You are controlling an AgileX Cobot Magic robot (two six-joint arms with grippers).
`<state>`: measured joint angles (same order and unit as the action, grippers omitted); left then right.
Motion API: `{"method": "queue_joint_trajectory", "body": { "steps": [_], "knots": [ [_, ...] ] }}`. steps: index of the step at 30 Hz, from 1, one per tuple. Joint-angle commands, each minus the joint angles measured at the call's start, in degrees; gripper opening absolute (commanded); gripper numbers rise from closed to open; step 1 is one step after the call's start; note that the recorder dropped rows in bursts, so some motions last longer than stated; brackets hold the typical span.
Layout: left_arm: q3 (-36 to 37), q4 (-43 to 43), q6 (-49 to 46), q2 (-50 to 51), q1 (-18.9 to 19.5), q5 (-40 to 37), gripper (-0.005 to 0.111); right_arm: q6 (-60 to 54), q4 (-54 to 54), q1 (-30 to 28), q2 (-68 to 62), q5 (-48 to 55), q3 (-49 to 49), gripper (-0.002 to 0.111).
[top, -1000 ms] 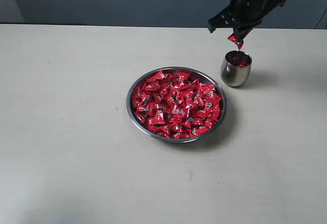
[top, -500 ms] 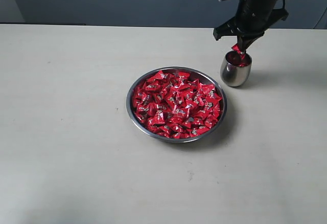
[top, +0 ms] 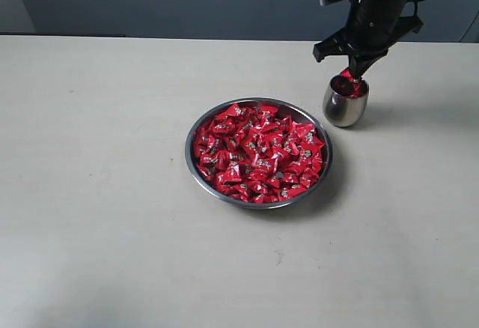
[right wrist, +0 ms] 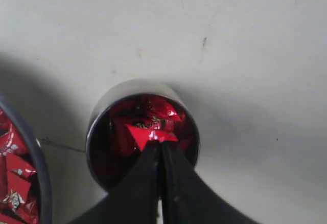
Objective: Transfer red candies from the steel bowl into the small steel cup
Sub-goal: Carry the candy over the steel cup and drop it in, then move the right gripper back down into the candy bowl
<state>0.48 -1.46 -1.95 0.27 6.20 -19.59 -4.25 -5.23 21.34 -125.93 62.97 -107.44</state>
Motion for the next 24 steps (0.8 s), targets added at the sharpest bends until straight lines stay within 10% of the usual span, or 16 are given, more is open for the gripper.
{"method": "queue_joint_trajectory", "body": {
  "steps": [1,12,24],
  "knots": [
    [-0.5,-0.1,0.3,-0.3,0.0,0.4,0.0,-0.1,0.0,-0.2,0.3,0.3,-0.3,-0.001],
    [-0.5,-0.1,0.3,-0.3,0.0,0.4,0.0,-0.2,0.6,-0.2,0.3,0.9,-0.3,0.033],
    [-0.5,-0.1,0.3,-0.3,0.0,0.4,0.0,-2.7,11.8,0.7,1.0,4.9,-0.3,0.035]
  ]
}}
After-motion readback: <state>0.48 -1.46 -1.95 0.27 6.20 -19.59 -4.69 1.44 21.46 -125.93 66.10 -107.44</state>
